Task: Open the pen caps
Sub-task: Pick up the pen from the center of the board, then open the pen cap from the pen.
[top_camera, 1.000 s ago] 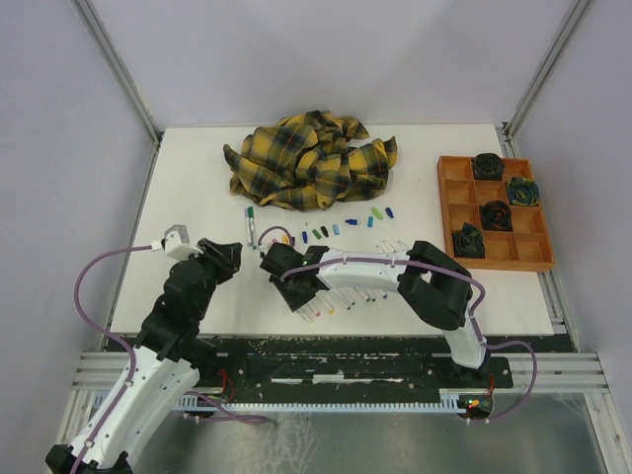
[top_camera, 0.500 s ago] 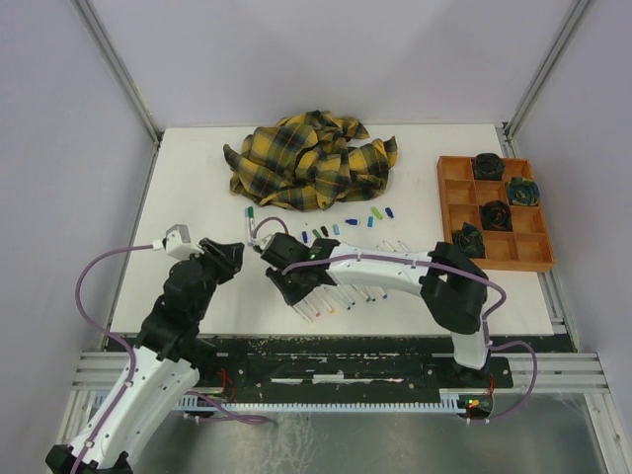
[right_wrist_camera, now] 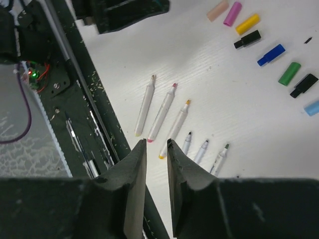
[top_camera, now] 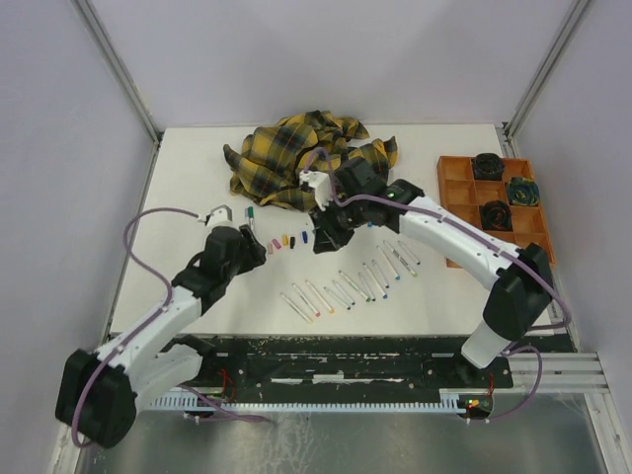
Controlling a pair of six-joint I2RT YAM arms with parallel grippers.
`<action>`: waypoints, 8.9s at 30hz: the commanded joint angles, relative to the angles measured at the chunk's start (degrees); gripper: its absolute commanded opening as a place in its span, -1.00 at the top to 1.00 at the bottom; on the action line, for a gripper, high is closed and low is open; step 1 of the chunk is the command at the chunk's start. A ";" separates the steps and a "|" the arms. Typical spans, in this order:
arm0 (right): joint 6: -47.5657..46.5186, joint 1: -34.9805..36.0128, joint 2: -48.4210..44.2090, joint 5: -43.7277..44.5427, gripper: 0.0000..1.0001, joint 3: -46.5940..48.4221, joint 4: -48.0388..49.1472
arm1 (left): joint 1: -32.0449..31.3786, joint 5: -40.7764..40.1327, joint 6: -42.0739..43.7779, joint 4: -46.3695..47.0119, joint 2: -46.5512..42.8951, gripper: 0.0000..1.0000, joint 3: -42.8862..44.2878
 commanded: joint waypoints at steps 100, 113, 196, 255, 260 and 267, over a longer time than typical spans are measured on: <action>-14.21 -16.93 -10.34 -26.49 0.24 -3.58 -4.14 | 5.18 -5.86 18.57 -8.08 54.83 0.78 36.24; -13.04 -16.95 -12.49 -30.45 0.22 -5.95 -0.59 | 4.24 -0.16 17.68 -4.57 35.05 0.95 28.50; 23.43 -12.77 -15.73 -47.54 1.00 -21.68 44.31 | -10.03 38.75 -18.66 85.94 14.88 -0.31 -0.28; 24.71 -11.99 -18.30 -34.33 0.24 -27.40 50.19 | -11.24 37.60 -13.28 73.45 16.21 0.94 4.54; 25.11 -11.87 -17.14 -35.09 0.96 -27.32 50.49 | -11.26 32.16 -10.13 71.81 12.98 0.95 3.05; 28.70 -10.41 -14.31 -36.36 1.00 -28.01 53.34 | -6.35 20.90 -2.26 63.51 9.51 0.95 11.20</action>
